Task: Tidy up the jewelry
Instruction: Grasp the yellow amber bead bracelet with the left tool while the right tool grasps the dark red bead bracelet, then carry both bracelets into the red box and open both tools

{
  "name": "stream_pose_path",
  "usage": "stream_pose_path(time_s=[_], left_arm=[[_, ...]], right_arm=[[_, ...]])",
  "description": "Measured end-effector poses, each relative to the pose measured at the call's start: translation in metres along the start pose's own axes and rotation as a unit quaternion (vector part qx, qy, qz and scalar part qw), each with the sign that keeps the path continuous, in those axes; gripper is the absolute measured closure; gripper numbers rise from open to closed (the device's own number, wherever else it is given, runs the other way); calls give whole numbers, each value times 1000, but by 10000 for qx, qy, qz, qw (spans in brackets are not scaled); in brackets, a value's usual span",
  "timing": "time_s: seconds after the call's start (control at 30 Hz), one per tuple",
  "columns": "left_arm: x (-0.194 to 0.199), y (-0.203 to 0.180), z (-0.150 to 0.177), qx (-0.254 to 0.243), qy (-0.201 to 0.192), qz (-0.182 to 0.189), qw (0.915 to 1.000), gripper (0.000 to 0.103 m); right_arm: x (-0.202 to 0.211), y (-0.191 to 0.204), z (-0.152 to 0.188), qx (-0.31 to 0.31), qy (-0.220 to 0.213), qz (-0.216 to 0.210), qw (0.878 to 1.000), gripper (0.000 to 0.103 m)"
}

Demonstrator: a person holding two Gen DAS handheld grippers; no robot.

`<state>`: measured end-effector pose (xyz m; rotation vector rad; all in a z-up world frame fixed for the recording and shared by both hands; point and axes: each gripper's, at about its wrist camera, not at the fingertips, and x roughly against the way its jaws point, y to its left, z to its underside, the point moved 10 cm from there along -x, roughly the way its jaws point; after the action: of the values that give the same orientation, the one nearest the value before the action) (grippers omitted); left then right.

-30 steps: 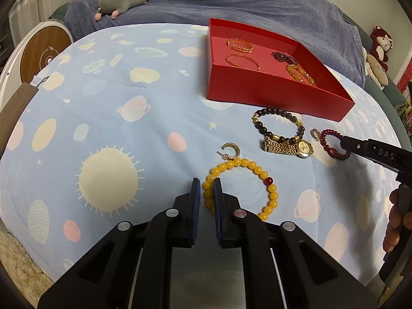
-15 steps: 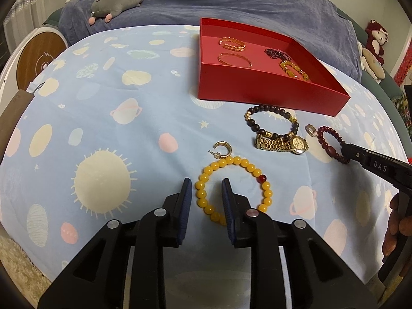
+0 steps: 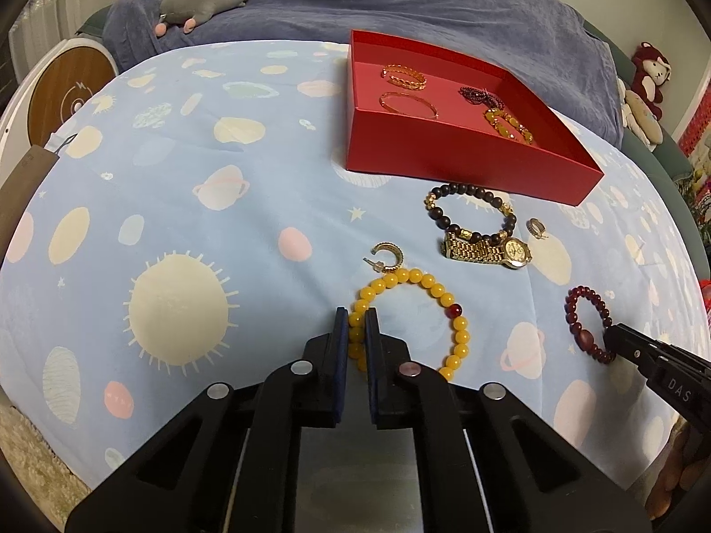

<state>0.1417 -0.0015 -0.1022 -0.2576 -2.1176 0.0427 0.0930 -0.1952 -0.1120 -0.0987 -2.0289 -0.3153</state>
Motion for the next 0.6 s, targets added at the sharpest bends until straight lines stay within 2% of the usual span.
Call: stream_pose_path(time_s=[0.27,0.6], left_arm=[[16,-13,4,-54,9,183,9998,96],[46,-32,2,60,-46,490,9988,96]], right_arm=[[16,7,10,-70,16,-245,9997,96],[44,26,1,-26,-210,-537,9983,96]])
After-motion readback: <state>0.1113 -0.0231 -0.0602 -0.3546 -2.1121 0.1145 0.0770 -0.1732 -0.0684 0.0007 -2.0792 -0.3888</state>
